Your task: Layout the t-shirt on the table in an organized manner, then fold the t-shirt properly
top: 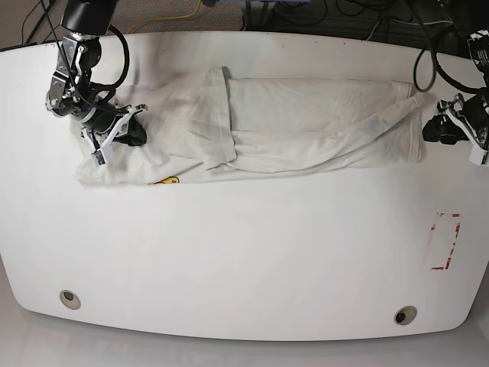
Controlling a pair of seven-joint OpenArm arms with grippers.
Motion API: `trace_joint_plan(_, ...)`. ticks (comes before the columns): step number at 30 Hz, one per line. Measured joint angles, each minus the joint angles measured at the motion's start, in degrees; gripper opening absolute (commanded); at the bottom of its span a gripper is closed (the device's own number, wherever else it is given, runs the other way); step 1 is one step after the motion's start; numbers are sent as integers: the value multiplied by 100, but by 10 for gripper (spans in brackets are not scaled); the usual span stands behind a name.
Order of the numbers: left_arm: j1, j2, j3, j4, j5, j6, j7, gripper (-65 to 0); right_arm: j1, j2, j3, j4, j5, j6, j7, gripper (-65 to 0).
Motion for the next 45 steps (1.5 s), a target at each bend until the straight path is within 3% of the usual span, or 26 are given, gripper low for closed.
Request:
trace_joint_plan(12, -315, 120, -17, -1327, 46, 46, -7, -335, 35, -2, 2, 2, 4, 0, -129, -599)
trace_joint_plan(22, -380, 151, 763, -1405, -282, -2, -216, -338, 48, -2, 2, 2, 9, 0, -175, -599)
trace_joint_plan(28, -396, 341, 940, -1373, -420, -48, -308, -342, 48, -2, 2, 4, 9, 2, -184, -599)
trace_joint_plan(32, -385, 363, 997, -1255, -321, -42, -293, -443, 48, -2, 2, 4, 9, 2, -184, -599)
trace_joint_plan(36, -361, 321, 1257, -1145, -221, 2, -236, -624, 48, -2, 7, 4, 9, 2, -184, -599)
trace_joint_plan(45, -284, 365, 1486, -697, -20, 31, -114, -635, 48, -2, 7, 4, 11, 2, -188, -599)
